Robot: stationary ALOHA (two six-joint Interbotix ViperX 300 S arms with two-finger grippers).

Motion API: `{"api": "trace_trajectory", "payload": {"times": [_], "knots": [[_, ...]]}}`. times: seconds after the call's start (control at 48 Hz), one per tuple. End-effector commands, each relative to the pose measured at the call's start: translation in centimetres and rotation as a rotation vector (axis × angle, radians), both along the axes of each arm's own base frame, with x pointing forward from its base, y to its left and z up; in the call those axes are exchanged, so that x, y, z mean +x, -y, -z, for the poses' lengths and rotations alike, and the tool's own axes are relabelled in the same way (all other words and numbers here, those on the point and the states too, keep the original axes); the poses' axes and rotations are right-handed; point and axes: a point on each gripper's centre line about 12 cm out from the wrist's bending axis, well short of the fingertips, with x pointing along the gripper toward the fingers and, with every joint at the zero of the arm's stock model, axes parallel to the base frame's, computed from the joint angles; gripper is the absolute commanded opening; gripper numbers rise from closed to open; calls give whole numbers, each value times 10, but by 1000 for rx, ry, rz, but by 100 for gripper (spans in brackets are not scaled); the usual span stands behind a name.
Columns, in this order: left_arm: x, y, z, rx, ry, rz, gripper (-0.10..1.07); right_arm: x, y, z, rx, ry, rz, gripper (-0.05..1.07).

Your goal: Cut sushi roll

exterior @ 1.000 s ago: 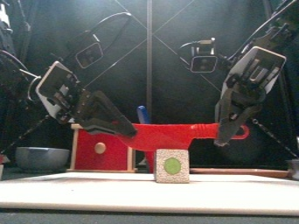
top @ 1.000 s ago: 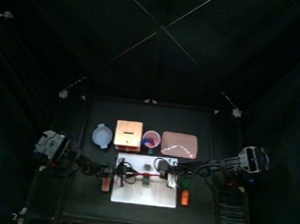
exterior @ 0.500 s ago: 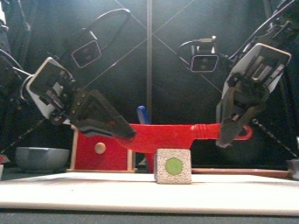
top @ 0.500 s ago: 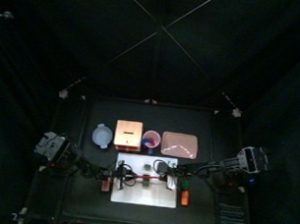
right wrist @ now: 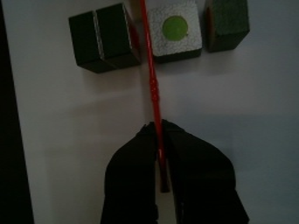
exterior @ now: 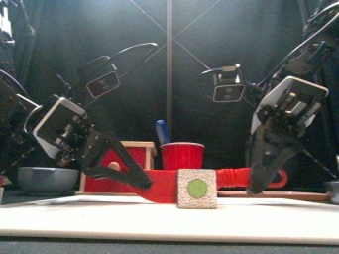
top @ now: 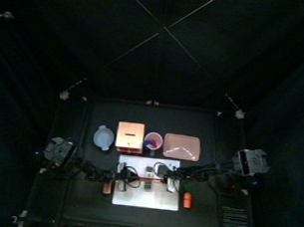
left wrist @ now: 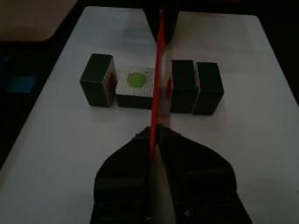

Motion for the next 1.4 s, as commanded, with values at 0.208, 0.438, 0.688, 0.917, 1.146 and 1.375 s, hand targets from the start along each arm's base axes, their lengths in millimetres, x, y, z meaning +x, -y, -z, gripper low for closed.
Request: {"api": "trace_trajectory", "payload": {"times": [0.208,0.438,0.688,0.917,1.146,1.375], "knots": [[2,11,-3,-31,-18,10,52,5,-11,-12,21,40,-8,28],[0,19,-21,-42,19,36,52,3,-9,-33,24,96,-15,28],[0,16,-43,-30,84,41,52,0,-9,-56,23,158,-25,28],[1,17,-71,14,151,72,52,-2,-10,-65,32,182,-26,28],[0,26,-63,12,126,89,52,-3,-14,-56,44,156,-21,28],[6,37,-49,-4,94,77,52,-2,-16,-44,46,118,-21,28]]}}
